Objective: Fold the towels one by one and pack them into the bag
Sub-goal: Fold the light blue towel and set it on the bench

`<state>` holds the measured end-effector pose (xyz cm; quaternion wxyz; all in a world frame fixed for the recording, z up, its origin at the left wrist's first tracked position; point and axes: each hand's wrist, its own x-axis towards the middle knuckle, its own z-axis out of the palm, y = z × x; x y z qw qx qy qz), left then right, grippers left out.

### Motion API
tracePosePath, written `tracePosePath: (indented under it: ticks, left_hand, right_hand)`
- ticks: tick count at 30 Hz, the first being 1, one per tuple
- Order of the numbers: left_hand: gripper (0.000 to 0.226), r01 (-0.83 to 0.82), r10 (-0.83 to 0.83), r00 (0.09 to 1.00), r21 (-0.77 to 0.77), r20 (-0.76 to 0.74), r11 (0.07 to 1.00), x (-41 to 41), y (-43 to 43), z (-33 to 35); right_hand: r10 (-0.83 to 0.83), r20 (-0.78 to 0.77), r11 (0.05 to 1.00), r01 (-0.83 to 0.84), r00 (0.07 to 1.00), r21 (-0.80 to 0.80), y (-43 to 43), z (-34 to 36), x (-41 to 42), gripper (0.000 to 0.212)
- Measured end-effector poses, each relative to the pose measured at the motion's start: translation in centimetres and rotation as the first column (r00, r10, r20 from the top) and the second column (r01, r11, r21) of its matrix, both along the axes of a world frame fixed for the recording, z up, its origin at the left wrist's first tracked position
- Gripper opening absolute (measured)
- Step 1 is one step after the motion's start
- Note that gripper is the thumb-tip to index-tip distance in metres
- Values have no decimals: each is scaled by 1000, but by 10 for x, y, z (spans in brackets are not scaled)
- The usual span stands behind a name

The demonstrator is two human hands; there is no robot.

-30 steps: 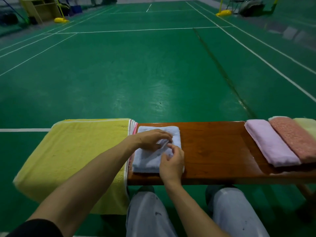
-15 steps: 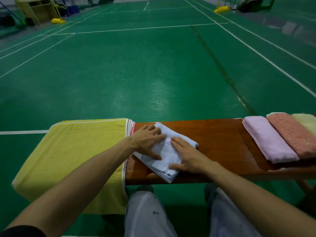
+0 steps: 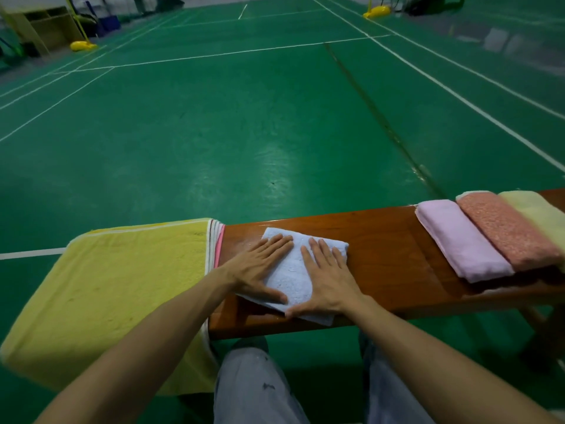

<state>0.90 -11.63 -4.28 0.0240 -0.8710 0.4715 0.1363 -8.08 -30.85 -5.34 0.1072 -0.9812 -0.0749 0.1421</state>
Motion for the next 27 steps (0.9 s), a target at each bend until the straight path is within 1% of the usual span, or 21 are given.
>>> tracePosePath:
  ticks: [3, 7, 12, 16, 19, 23, 27]
  left_hand:
    - [120, -19, 19, 1000, 4, 10, 1000, -5, 2, -1]
    - [121, -92, 92, 995, -3, 28, 996, -19, -22, -12]
    - [125, -163, 163, 986, -32, 16, 986, -29, -59, -20]
    - [125, -189, 189, 982, -66, -6, 980, -24, -61, -20]
    - [127, -266, 263, 964, -97, -47, 959, -19, -53, -25]
    - [127, -277, 277, 961, -52, -13, 959, -18, -50, -24]
    - [123, -296, 295, 953, -11, -72, 955, -17, -53, -16]
  right_hand:
    - [37, 16, 999, -36, 999, -22, -13, -10, 2, 156]
    - [78, 13, 994, -77, 997, -74, -46, -5, 7, 149]
    - [71, -48, 989, -77, 996, -125, -88, 3, 7, 144]
    - [71, -94, 993, -79, 993, -92, -101, 4, 8, 140]
    - [51, -80, 997, -55, 995, -53, -103, 0, 6, 137]
    - [38, -69, 997, -43, 997, -65, -103, -5, 7, 135]
    - [59, -122, 995, -68, 991, -73, -101, 5, 7, 139]
